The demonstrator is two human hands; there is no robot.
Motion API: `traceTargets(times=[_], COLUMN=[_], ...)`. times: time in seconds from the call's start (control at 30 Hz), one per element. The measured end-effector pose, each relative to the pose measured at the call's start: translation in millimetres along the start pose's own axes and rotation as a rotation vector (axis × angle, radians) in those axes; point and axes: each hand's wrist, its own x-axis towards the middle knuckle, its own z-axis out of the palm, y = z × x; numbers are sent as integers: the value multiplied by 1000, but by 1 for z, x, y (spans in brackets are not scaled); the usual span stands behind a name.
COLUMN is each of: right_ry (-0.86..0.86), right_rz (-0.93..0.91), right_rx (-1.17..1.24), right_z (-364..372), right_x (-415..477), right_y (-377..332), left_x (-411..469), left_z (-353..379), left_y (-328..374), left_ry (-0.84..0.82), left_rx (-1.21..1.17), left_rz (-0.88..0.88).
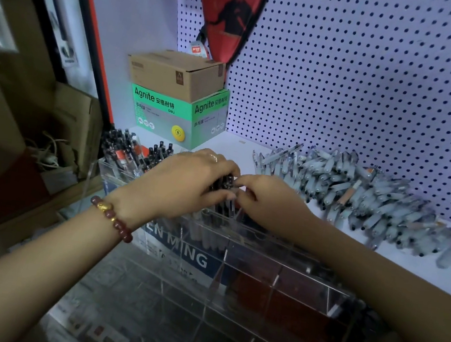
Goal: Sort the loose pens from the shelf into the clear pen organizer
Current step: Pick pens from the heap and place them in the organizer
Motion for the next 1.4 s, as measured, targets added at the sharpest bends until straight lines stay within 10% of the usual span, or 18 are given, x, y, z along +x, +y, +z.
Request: traceTargets(times=[0.37,0.7,0.97,1.4], right_ry=[113,-252,-449,127], right_rz=[409,367,366,-115], right_rx=[426,-406,-429,216], right_z=[-38,-21,-11,-49], right_x=[37,122,132,75], right_y=[92,97,94,33], left_x=[25,54,51,43], left_z=[-6,4,3,-1], left_y=[-28,-43,-49,-45], left_ry=[-11,115,266,343], left_rx=[-468,-674,-643,-957], left_rz=[-139,-173,-221,-328])
